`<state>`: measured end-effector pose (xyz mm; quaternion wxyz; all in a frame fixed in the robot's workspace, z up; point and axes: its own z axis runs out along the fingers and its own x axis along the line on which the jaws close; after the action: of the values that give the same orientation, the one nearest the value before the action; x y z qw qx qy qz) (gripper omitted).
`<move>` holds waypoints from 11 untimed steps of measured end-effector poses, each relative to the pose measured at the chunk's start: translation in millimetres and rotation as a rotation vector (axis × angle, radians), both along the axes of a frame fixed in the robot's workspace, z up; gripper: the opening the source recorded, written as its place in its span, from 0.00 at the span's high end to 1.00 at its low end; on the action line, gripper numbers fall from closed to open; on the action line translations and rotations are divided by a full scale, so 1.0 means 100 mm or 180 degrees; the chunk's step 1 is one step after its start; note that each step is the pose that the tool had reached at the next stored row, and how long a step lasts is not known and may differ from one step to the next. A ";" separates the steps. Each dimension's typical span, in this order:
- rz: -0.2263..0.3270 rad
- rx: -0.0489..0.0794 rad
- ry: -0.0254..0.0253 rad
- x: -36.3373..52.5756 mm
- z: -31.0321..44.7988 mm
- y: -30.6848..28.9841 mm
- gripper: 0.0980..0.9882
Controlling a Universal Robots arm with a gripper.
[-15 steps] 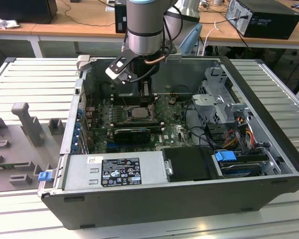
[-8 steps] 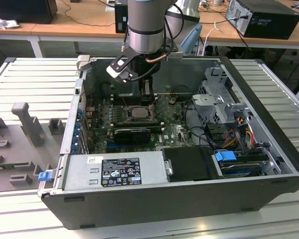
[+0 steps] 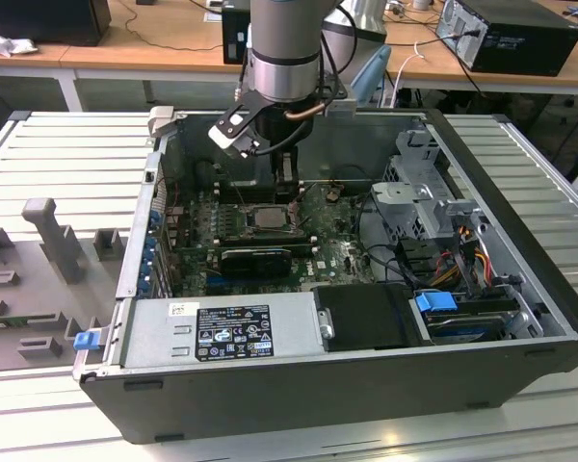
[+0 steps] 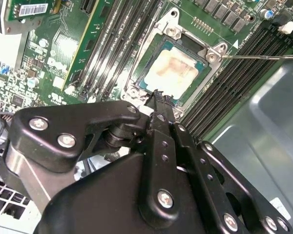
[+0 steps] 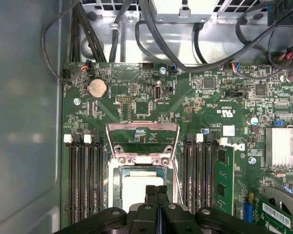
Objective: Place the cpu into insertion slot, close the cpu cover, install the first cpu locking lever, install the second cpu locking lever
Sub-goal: 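Close the cpu cover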
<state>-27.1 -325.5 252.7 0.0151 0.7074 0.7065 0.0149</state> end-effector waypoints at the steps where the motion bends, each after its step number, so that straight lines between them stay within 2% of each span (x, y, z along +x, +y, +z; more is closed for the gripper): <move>1: 0.0000 0.0000 0.0000 0.001 0.010 0.000 0.99; 8: 0.0001 0.0000 0.0000 0.019 0.086 0.002 0.99; 11: 0.0001 0.0001 -0.0001 0.021 0.094 0.003 0.99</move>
<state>-25.0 -325.2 262.1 0.0150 0.7073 0.7066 0.0151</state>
